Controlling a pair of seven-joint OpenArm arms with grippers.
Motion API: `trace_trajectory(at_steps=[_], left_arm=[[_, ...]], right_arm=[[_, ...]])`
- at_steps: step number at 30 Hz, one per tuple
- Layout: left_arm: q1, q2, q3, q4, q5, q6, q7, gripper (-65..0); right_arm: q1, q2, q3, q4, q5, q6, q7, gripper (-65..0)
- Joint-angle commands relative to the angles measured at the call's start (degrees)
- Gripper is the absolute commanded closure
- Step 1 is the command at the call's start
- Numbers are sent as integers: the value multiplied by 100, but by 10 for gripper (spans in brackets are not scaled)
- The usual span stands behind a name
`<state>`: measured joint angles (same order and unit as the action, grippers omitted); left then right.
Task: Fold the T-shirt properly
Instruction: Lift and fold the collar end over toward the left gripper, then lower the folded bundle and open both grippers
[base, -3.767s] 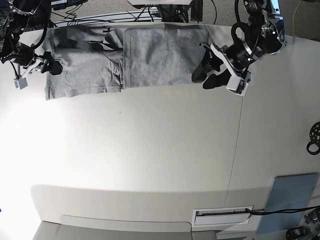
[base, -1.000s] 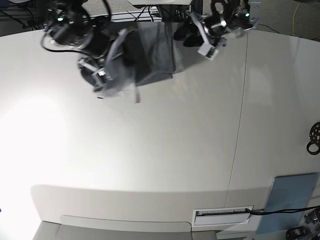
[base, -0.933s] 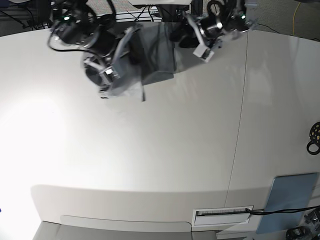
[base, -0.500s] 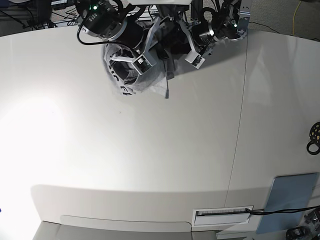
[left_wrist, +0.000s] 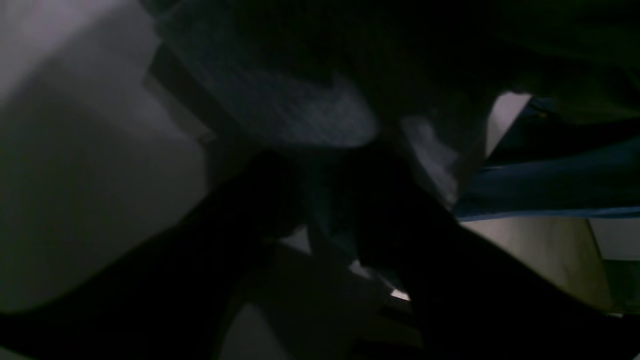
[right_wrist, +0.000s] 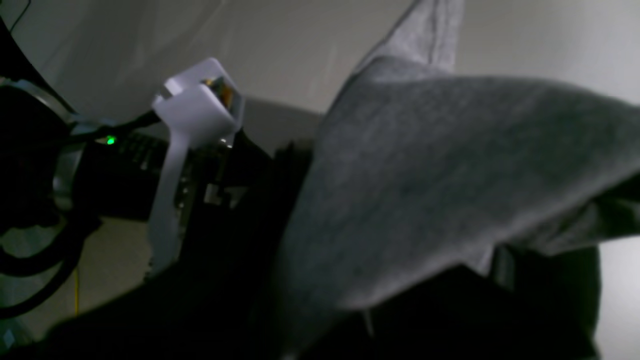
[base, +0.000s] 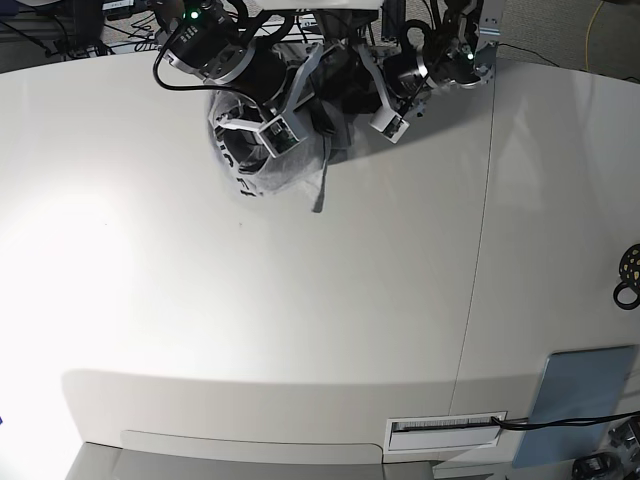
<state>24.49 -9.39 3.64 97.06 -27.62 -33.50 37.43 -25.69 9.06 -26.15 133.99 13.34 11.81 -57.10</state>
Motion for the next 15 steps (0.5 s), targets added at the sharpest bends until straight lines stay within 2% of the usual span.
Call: trace_trajectory(at_steps=[1,2,4,6,7,9,15], left_arm=[[13,-15,-2,46,42,22,20,-255],[13,-15,-2,48,42,24,20,-255],[11,-15,-2,48,39,24,20,-255],[11,-15,-2,48,42,24,22,-255],[11,-15,-2,48,42,22,24,-255],[11,-15,-2,48,42,22,22,-255],[11,-17,-4,50,42,20,20,-255]], right_arm=[[13,-2,-2,101,52,33,162,0],[13,-2,-7,101,55,33,162,-34],[13,-2,-4,101,57,37,173,-154],[13,-2,-4,101,59,238,232,-264],[13,-2,-4,101,76,374,282,-300],[13,-2,-4,101,214,522,417,-321],[15,-2,-4,101,831,754,555,-321]])
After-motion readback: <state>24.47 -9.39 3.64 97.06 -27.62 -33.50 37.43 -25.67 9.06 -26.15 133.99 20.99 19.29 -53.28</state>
